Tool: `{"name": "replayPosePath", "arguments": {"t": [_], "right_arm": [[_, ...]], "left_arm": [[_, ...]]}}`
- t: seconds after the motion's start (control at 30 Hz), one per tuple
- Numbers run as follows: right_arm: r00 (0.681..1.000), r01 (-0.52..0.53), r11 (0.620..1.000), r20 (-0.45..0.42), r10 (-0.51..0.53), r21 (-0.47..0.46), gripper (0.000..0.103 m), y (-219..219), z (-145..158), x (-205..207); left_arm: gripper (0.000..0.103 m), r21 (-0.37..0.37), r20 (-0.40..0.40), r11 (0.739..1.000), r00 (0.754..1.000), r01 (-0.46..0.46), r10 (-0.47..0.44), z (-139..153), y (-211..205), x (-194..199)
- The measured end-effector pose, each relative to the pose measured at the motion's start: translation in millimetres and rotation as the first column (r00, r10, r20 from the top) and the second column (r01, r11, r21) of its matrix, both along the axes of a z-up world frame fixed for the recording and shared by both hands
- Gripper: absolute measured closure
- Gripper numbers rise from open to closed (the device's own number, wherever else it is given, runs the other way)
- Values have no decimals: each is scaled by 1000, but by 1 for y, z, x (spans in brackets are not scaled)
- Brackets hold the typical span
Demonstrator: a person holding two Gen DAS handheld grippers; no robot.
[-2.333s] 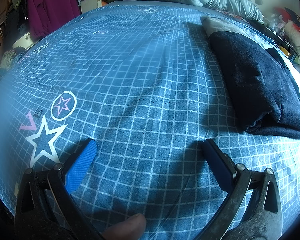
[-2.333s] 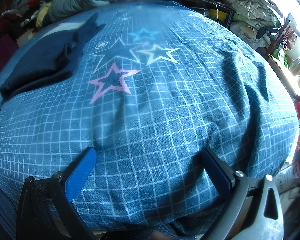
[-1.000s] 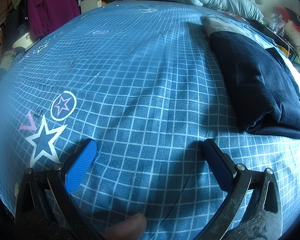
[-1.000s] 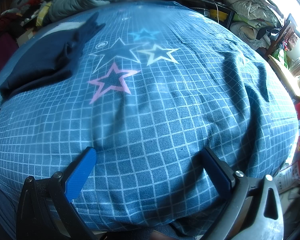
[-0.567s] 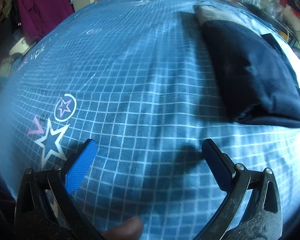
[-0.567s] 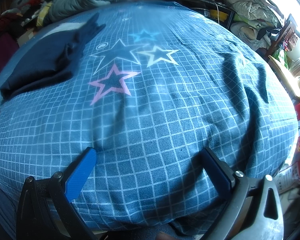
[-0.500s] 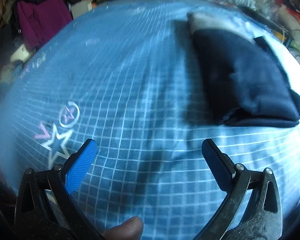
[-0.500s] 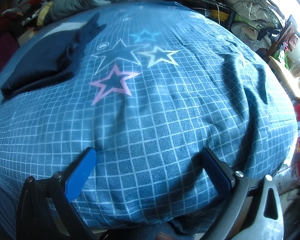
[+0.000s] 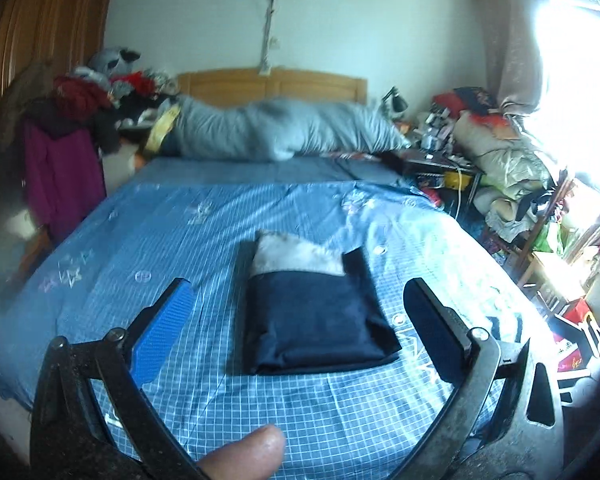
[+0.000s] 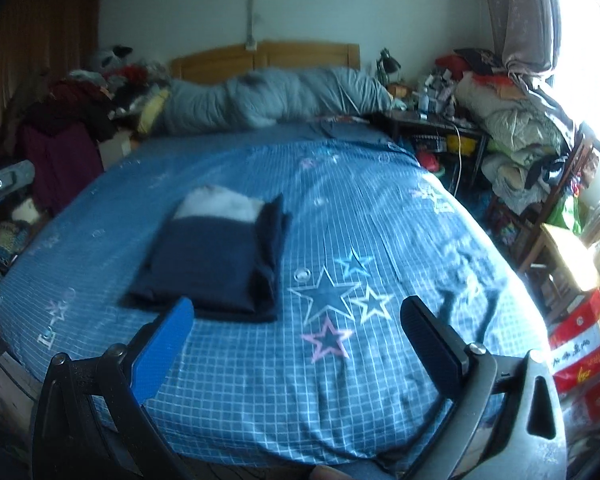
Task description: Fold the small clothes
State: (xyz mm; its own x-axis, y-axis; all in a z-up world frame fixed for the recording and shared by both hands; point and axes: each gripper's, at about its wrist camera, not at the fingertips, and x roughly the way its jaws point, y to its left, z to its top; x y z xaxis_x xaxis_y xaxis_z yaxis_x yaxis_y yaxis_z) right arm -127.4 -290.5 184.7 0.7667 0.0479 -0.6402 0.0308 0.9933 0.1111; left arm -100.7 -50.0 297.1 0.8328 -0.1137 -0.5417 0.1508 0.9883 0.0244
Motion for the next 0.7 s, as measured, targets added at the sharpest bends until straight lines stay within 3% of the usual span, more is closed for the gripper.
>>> {"name": "replayPosePath", "arguments": {"t": [0.1,0.2,0.7], "right_arm": [[999,-22,1000,46,22,6,0,9,29,1],[996,-45,999,71,45,5,0,18,44,1],[991,-98,995,91,101,-30,0,49,64,-2]], "left_arm": [[0,2,38,1000,999,15,-15,10,-5,-8],[0,-31,24,999,999,25,-24,11,-1,-6],[0,-18,36,1000,999,-3,4,10,2,-14]]}}
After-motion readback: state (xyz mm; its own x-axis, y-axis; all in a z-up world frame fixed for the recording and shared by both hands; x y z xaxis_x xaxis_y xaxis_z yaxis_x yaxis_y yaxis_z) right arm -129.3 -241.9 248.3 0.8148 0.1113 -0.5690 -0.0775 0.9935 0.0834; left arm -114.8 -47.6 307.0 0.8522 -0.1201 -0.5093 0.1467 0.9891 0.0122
